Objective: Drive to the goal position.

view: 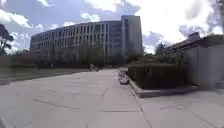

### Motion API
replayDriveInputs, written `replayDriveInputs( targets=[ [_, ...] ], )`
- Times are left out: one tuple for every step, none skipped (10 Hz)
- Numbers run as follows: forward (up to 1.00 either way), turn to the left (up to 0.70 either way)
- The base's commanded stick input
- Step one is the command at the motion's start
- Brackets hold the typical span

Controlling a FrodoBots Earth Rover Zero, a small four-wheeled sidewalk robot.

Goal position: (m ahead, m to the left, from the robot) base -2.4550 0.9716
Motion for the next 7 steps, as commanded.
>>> replayDriveInputs(
  targets=[
    [-0.7,-0.35],
    [-0.7,-0.35],
    [-0.7,-0.35],
    [-0.7,-0.35],
    [-0.7,-0.35],
    [-0.7,-0.35],
    [-0.7,-0.35]
  ],
)
